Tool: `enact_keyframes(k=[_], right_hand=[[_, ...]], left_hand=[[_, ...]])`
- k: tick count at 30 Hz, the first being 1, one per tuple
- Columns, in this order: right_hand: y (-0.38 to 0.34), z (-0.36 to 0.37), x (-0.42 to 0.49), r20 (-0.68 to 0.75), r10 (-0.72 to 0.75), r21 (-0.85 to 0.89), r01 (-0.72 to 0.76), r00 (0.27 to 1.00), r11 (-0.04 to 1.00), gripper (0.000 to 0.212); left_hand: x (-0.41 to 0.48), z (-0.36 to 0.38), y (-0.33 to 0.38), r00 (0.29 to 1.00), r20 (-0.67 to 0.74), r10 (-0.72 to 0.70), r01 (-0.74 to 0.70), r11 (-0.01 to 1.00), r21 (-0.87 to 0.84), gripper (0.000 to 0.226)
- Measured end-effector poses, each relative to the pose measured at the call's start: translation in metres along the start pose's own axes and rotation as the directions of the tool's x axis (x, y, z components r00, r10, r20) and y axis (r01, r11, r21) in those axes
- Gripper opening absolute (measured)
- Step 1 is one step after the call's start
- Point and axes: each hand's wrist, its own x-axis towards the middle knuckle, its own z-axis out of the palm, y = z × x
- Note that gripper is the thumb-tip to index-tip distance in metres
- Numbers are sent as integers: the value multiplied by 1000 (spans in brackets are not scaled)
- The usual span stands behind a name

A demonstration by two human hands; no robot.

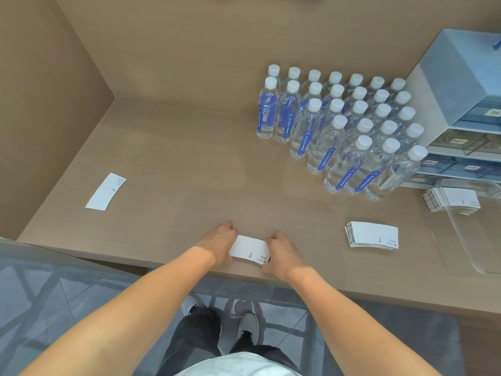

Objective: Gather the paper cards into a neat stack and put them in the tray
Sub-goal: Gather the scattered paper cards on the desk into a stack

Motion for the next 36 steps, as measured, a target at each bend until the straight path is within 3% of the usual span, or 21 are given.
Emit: enact_keyframes(k=[15,36], right_hand=[[-5,-13,23,19,-15,32,15,1000,999,30],[-5,-55,125,18,53,71,-54,998,996,36]], left_hand=[[14,-17,-7,996,48,-69,70,997,-26,31],[101,-69,-42,989,89,-118,120,993,-22,36]])
